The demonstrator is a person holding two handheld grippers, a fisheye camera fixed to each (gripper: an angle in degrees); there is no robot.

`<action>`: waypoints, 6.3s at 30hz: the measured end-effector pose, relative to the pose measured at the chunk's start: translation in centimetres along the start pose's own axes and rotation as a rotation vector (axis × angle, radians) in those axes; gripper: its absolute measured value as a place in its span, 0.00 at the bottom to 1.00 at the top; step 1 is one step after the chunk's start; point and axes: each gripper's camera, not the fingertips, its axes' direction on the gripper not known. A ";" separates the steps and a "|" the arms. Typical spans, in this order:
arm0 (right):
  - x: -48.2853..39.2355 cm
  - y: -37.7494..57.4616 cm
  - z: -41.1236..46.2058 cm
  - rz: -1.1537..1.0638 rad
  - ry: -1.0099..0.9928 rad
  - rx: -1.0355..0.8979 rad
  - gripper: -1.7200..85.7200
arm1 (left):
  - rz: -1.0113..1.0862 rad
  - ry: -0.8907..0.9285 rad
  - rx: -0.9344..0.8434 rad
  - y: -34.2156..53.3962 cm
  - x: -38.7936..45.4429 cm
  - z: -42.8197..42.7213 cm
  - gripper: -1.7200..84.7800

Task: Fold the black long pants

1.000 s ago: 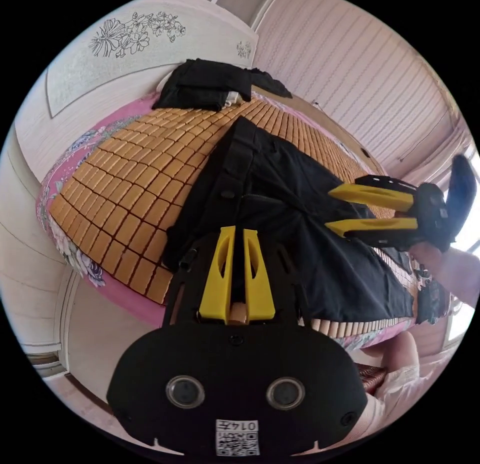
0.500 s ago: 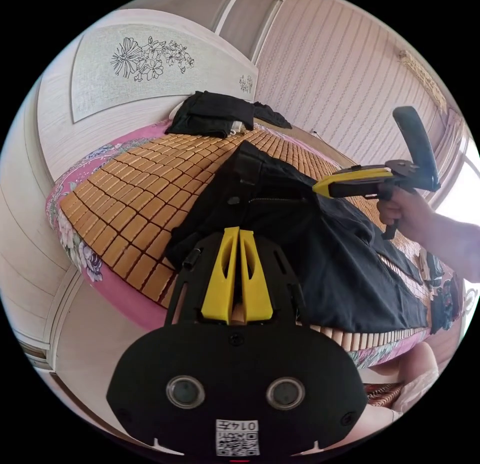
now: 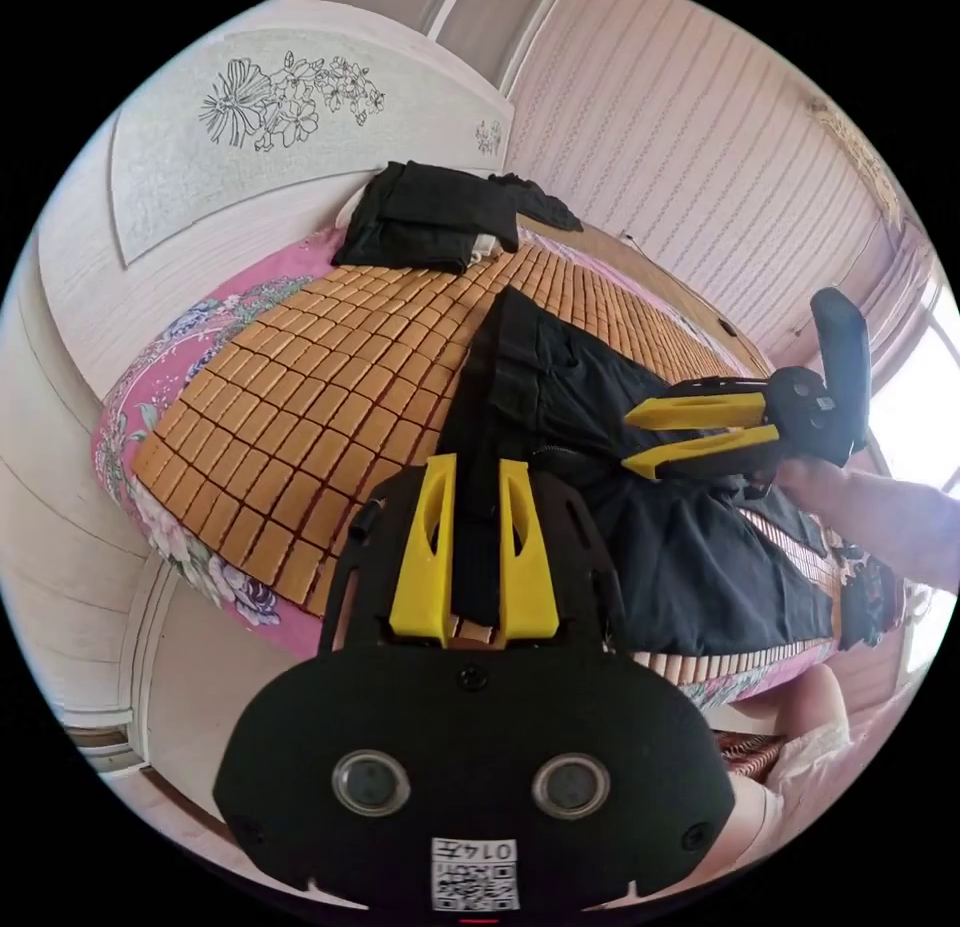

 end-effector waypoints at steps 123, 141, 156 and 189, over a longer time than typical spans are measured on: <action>-4.7 121.6 -17.2 1.917 0.383 0.239 0.15 | -0.335 0.259 0.180 -13.5 9.5 -0.5 0.15; -4.1 120.4 -10.8 1.813 0.378 0.160 0.12 | -0.524 0.075 0.043 -10.3 8.6 -1.6 0.19; -3.4 118.3 -10.4 1.724 0.401 0.037 0.09 | -0.632 0.141 -0.069 -9.4 8.8 -1.6 0.07; -22.5 119.8 -12.0 1.452 0.265 0.207 0.15 | 0.719 0.125 -0.058 1.1 43.8 -16.8 0.16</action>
